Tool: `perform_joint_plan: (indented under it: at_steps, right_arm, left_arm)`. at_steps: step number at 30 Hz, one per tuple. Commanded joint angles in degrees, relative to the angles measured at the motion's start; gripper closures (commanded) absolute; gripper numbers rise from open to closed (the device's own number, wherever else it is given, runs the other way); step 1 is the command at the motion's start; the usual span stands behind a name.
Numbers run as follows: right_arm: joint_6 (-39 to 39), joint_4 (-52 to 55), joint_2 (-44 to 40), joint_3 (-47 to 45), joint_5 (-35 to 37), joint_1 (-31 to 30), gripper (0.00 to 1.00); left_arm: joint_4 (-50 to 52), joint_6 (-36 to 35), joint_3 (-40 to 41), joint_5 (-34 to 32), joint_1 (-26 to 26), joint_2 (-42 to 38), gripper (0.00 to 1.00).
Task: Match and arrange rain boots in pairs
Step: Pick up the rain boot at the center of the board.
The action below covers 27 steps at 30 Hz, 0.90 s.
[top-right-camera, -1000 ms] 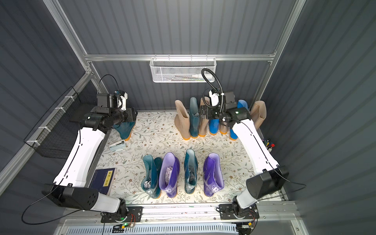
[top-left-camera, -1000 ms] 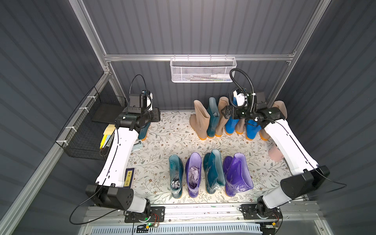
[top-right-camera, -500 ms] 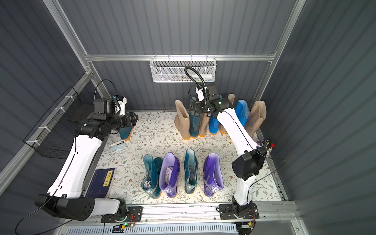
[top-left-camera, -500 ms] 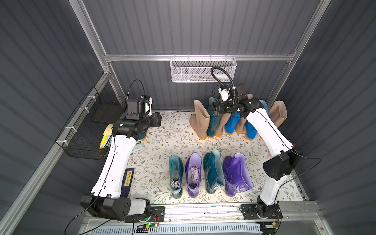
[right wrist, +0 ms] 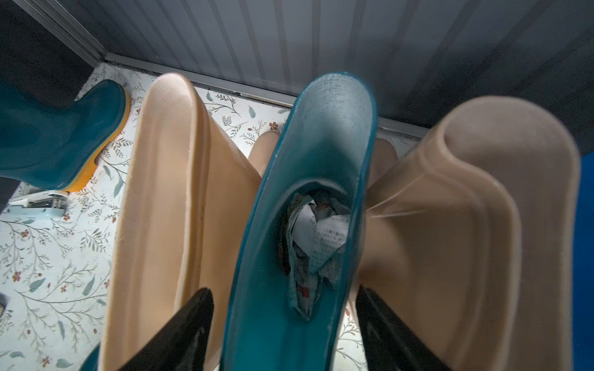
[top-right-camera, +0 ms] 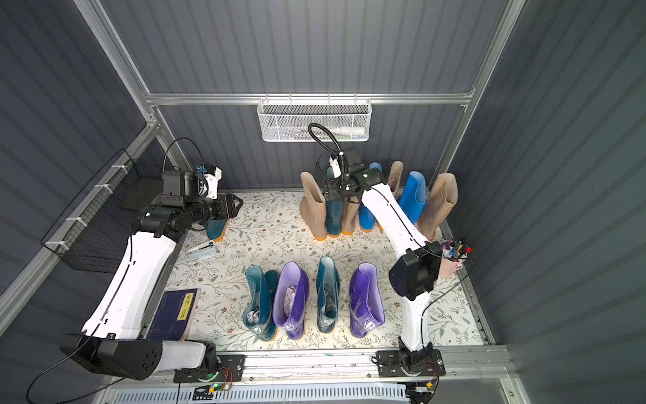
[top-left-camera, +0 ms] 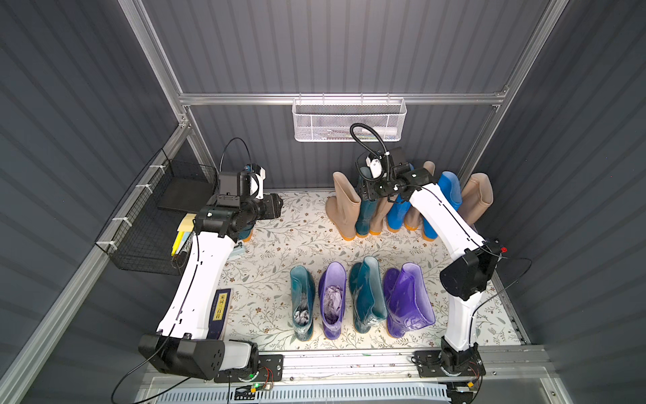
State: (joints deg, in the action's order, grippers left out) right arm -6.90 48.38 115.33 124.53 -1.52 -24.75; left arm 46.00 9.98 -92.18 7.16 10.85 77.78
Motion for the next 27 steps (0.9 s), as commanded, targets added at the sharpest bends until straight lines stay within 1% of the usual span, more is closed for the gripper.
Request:
perform_joint_plan:
  at_steps: [1,5,7,8,9,11,12,14,17,27]
  right_arm:
    - [-0.37,0.99,1.76,2.41,0.78,-0.2,0.33]
    - [-0.26,1.87,3.63,3.91,0.9,-0.21,0.41]
    - [-0.32,2.08,4.43,4.41,0.88,-0.21,0.49]
    - [-0.17,2.49,4.92,4.85,0.62,-0.21,0.55]
    - [-0.18,2.93,5.39,5.48,0.51,-0.21,0.65]
    - [-0.05,3.82,5.98,6.75,0.38,-0.16,0.82]
    - [0.08,4.11,6.14,7.33,0.31,-0.21,0.88]
    - [0.28,4.35,5.89,7.8,0.11,-0.21,0.95]
    - [0.65,4.19,5.0,8.48,0.28,-0.12,1.0]
    - [2.47,4.96,-0.16,13.9,-0.37,-0.12,1.0]
  left_arm:
    - [-1.46,0.86,0.34,2.16,0.31,-1.04,0.38]
    - [-1.14,0.83,0.42,2.33,0.31,-1.31,0.37]
    - [-0.83,0.83,0.34,2.49,0.33,-1.39,0.37]
    - [-0.73,0.86,0.26,2.54,0.35,-1.4,0.37]
    - [-0.74,0.87,0.25,2.59,0.34,-1.44,0.37]
    - [-0.73,0.8,0.16,2.6,0.4,-1.71,0.36]
    - [-0.65,0.76,0.07,2.64,0.43,-1.75,0.36]
    - [-0.67,0.75,0.01,2.71,0.43,-1.9,0.36]
    - [-0.65,0.75,0.07,2.9,0.4,-1.95,0.36]
    - [-0.78,0.85,0.47,3.38,0.4,-2.19,0.35]
